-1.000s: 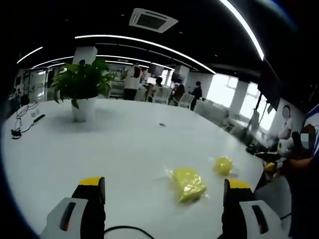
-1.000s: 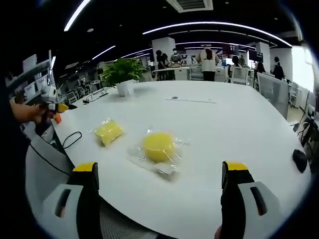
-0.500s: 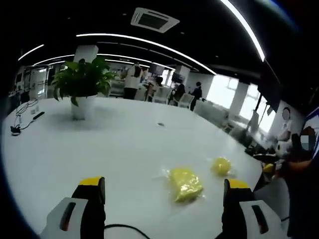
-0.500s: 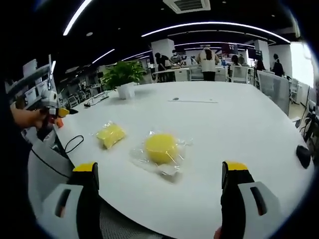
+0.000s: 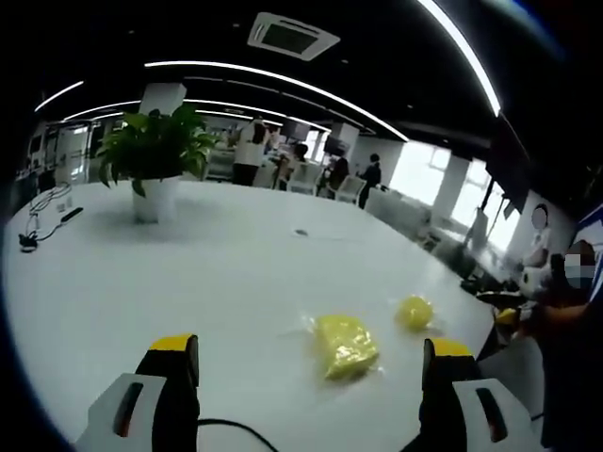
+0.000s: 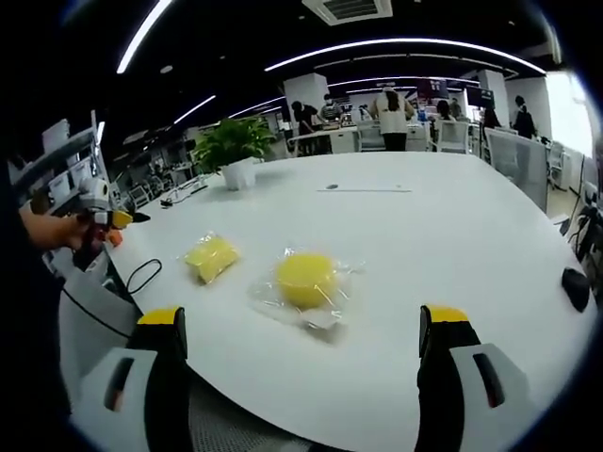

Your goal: Compare the silicone blocks by pressing each to a similar depth, holding the contact briefly, and releasing to observe deformation and rebound differences across the visible hardness samples.

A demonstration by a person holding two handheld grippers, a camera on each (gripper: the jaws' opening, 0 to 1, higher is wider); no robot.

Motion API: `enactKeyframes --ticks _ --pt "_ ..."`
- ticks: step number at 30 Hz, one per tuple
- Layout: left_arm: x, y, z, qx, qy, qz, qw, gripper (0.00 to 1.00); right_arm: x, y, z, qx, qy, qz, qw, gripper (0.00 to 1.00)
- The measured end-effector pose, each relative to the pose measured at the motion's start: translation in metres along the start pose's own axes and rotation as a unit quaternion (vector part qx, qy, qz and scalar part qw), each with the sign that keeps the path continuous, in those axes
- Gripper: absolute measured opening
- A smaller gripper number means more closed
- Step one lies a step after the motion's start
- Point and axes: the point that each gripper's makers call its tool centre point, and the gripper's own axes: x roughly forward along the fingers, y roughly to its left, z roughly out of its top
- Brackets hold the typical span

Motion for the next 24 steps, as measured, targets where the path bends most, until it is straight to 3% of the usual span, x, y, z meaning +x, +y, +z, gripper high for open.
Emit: enactKeyframes --ticks 10,17,21,22,23,24 --pt "0.004 -0.007 0.000 0.010 -0.002 -0.015 0.9998 1.00 0.002 -0.006 0.006 0.005 -0.008 -0.005 0.9999 0.96" --pt "0.003 -0.007 -0.006 0.020 0.003 -0.006 0.9998 1.00 0.003 -0.009 0.009 0.012 -0.009 -0.004 0.9999 0.96" --pt "-0.017 -0.015 -0.012 0.072 0.038 -0.014 0.9966 1.00 0.000 -0.006 0.009 0.002 0.005 0.003 1.0000 0.96" --pt "-0.033 -0.017 -0.018 0.103 0.067 -0.006 0.9923 1.00 -0.004 -0.001 0.010 0.003 0.020 0.011 0.9997 0.96" --pt "-0.045 -0.020 -0.017 0.128 0.069 -0.006 0.9893 1.00 -0.008 0.006 0.012 -0.015 0.026 0.030 0.9991 0.96" --pt "-0.063 -0.029 -0.012 0.125 0.061 -0.009 0.9903 1.00 -0.013 0.006 0.017 -0.050 0.028 0.029 0.9980 0.96"
